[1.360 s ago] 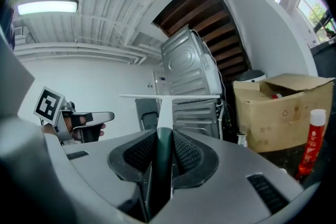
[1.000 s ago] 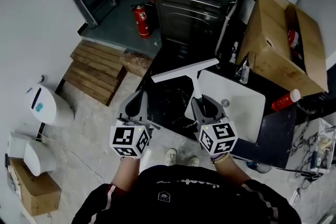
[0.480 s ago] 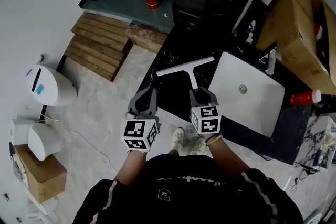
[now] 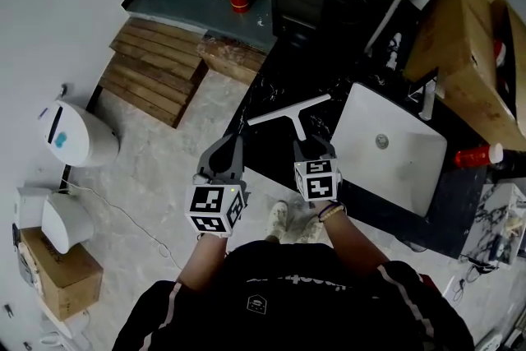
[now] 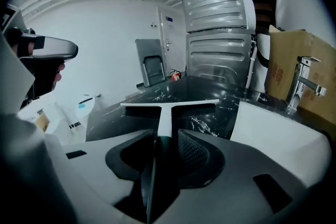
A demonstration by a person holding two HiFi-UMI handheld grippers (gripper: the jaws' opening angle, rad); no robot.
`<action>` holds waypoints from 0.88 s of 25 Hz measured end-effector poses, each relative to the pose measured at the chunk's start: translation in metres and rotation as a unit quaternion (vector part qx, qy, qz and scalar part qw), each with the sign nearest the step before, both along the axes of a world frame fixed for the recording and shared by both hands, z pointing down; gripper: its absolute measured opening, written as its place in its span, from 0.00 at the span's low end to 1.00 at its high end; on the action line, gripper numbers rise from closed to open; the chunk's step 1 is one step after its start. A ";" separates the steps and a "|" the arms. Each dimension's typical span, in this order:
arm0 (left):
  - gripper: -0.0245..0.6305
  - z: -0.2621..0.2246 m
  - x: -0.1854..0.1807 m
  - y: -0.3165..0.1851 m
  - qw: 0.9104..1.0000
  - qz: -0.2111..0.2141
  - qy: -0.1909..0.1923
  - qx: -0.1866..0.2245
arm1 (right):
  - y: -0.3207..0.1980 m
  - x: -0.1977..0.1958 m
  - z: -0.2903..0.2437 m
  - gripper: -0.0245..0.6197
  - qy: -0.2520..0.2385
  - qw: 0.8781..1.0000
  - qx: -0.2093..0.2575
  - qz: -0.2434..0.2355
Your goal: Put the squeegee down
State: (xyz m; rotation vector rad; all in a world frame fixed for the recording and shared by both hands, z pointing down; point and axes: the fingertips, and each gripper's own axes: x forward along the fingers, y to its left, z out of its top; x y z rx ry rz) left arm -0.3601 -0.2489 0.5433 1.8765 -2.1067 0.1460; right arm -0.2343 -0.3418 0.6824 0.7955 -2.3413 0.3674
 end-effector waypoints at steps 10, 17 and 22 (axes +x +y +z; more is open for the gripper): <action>0.06 -0.093 0.048 -0.046 0.994 0.053 -0.019 0.091 | -0.047 0.093 -0.154 0.29 -0.109 0.983 0.129 0.071; 0.06 -0.175 0.132 -0.083 0.976 0.135 -0.015 0.169 | -0.050 0.238 -0.293 0.14 -0.198 0.939 0.224 0.172; 0.06 -0.198 0.179 -0.098 0.968 0.170 -0.020 0.185 | -0.028 0.277 -0.333 0.10 -0.239 0.925 0.241 0.172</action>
